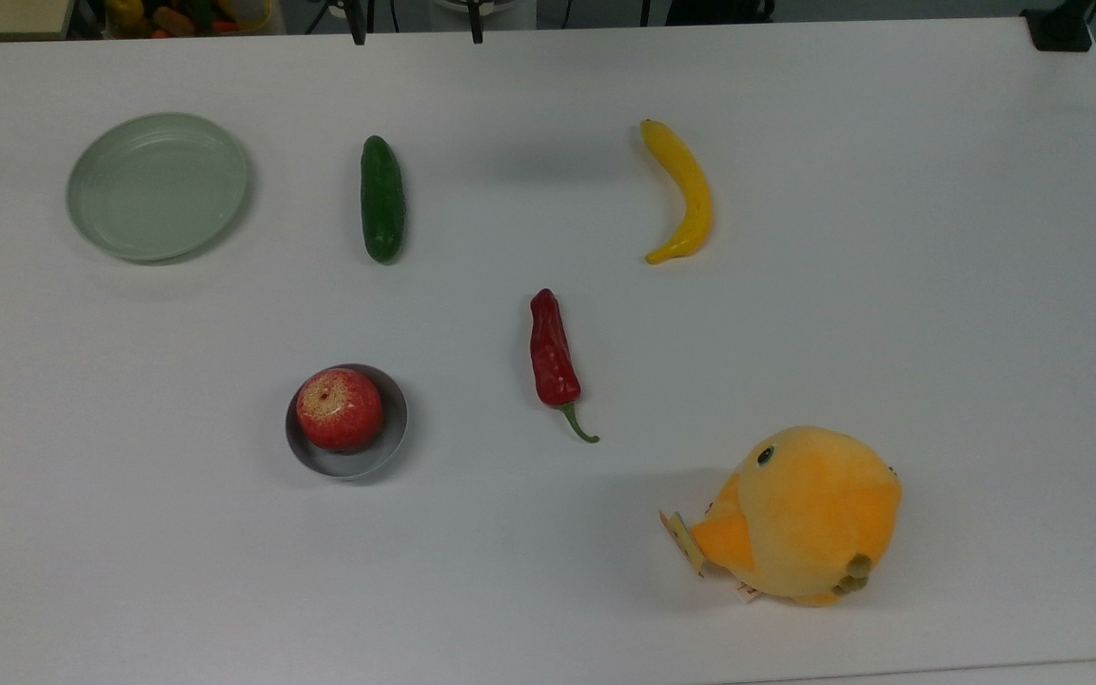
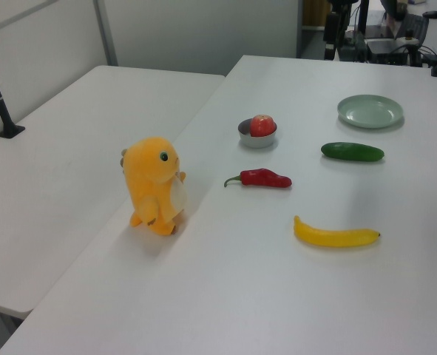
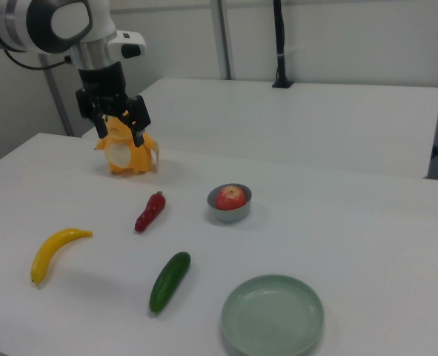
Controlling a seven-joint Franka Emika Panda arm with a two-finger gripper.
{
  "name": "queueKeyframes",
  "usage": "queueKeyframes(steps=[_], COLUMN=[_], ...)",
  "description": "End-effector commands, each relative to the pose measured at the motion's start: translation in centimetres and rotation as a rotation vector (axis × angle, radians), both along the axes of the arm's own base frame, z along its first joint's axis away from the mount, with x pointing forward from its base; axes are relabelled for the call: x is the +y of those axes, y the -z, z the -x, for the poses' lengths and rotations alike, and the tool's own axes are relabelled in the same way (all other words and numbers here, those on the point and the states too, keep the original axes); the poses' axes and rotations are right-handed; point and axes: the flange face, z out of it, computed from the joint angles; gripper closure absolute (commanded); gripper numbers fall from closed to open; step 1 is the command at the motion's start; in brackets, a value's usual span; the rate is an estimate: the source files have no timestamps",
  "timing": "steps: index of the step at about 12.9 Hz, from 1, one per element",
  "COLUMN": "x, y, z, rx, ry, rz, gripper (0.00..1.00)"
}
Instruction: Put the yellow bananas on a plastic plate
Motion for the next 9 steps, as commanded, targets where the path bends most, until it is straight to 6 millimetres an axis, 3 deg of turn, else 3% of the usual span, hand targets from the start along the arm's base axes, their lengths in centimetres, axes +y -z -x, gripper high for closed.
queueKeyframes(steps=[1,9], x=[0.54,0.46], y=[0.41,1.2], z=[0.57,0.25], rx=[-0.001,0.014], ry=[-0.026,-0.026], rz=[-0.022,-0.02], gripper=[0.0,0.0])
